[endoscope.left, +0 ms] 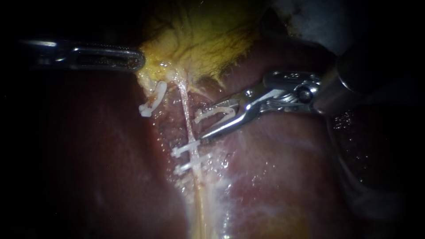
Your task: Clipping third clip right tube
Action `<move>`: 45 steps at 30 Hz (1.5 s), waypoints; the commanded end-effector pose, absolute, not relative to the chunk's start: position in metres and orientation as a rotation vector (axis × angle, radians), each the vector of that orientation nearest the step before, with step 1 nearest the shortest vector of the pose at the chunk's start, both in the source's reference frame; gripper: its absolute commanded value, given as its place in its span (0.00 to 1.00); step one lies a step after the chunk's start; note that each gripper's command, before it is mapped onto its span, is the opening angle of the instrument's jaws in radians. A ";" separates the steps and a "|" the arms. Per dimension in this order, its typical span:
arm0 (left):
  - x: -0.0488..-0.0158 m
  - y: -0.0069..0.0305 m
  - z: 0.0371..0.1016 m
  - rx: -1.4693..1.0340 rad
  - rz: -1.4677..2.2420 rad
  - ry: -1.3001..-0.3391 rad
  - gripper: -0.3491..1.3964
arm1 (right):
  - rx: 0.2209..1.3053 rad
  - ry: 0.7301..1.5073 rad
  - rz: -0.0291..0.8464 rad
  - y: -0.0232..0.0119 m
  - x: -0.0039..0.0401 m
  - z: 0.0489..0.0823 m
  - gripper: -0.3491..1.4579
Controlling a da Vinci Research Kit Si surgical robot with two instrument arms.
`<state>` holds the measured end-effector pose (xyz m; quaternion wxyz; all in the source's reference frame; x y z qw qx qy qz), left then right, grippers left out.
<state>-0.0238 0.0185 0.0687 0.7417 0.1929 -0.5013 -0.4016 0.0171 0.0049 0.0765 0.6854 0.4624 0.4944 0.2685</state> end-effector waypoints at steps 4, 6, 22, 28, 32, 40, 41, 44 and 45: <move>-0.0238 0.0185 0.0687 0.423 -0.880 -1.099 0.00 | 1.082 1.154 0.652 0.0052 0.0178 0.0773 0.49; -0.0238 0.0185 0.0687 0.423 -0.880 -1.099 0.00 | 1.111 1.192 0.681 0.0052 0.0183 0.0774 0.49; -0.0238 0.0185 0.0687 0.423 -0.880 -1.099 0.00 | 1.185 1.312 0.835 0.0044 0.0205 0.0757 0.49; -0.0238 0.0185 0.0687 0.423 -0.880 -1.099 0.00 | 1.208 1.308 0.830 0.0041 0.0215 0.0734 0.48; -0.0238 0.0185 0.0687 0.423 -0.880 -1.099 0.00 | 1.227 1.302 0.826 0.0039 0.0222 0.0722 0.48; -0.0238 0.0185 0.0687 0.423 -0.880 -1.099 0.00 | 1.200 1.338 0.787 0.0036 0.0226 0.0707 0.46; -0.0238 0.0185 0.0687 0.423 -0.880 -1.099 0.00 | 1.196 1.343 0.785 0.0036 0.0227 0.0705 0.46; -0.0238 0.0185 0.0687 0.423 -0.880 -1.099 0.00 | 1.168 1.371 0.767 0.0040 0.0229 0.0696 0.45; -0.0238 0.0185 0.0687 0.423 -0.880 -1.099 0.00 | 1.160 1.379 0.763 0.0042 0.0230 0.0693 0.45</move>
